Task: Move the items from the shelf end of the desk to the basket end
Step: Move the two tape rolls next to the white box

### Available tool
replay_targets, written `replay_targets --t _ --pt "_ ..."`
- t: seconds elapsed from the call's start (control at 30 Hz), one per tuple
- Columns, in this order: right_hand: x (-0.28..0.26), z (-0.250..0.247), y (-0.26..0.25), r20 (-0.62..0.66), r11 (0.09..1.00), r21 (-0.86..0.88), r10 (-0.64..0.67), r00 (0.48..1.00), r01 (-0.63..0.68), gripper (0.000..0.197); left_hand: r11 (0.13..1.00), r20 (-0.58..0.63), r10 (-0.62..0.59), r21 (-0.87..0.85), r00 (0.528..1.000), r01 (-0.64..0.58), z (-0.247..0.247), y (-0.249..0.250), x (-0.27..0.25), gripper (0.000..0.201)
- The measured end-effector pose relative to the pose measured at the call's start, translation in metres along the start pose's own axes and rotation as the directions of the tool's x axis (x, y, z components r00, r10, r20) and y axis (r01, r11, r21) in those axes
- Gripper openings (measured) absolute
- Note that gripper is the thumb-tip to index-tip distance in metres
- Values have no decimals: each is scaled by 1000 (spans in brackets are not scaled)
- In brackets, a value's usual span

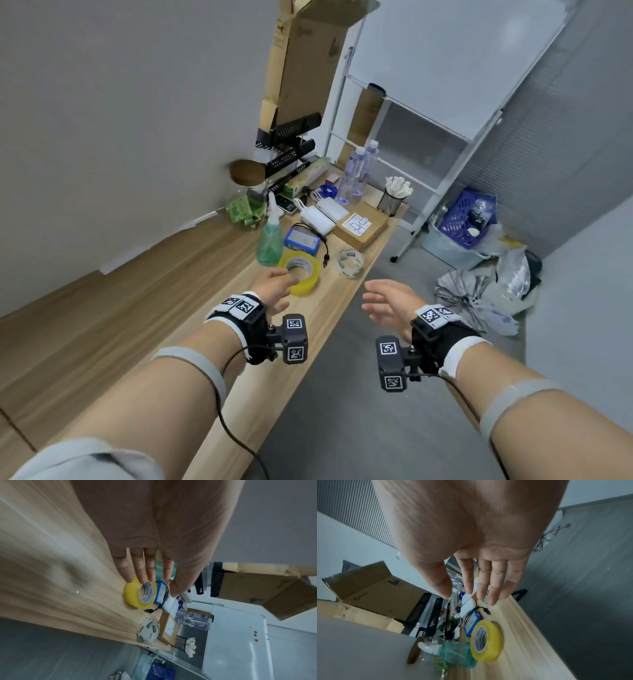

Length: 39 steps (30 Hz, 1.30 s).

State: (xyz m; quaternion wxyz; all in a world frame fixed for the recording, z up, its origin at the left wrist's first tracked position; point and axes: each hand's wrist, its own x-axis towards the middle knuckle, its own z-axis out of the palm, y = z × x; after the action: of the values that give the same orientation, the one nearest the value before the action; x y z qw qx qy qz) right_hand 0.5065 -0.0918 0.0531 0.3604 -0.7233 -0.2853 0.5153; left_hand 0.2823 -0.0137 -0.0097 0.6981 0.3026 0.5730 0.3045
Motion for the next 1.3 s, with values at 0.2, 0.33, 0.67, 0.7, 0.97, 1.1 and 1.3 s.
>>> replay_targets --t 0.2,0.33,0.67,0.7,0.97,1.1,1.3 --pt "88 -24 2 21 954 -301 15 1000 -8 25 885 -119 43 465 992 18 29 4 65 90" --pt "161 -34 -4 52 831 -555 5 999 25 61 776 -230 80 625 970 84 51 12 111 105" --pt "307 -12 -8 274 507 -823 -44 961 257 96 593 -460 96 739 883 321 104 4 190 114" --pt "313 -9 -5 301 473 -834 -40 953 284 99 588 -472 106 739 875 327 105 3 193 115" --pt "300 25 -2 423 459 -787 -82 902 411 79 654 -552 73 655 830 378 77 -13 158 108" --pt "252 79 -8 551 451 -724 -79 831 523 81 758 -676 0 481 737 441 23 -28 90 108" --pt "122 182 -1 711 364 -628 -91 697 688 85 866 -815 -45 256 578 429 -86 -72 -68 116"
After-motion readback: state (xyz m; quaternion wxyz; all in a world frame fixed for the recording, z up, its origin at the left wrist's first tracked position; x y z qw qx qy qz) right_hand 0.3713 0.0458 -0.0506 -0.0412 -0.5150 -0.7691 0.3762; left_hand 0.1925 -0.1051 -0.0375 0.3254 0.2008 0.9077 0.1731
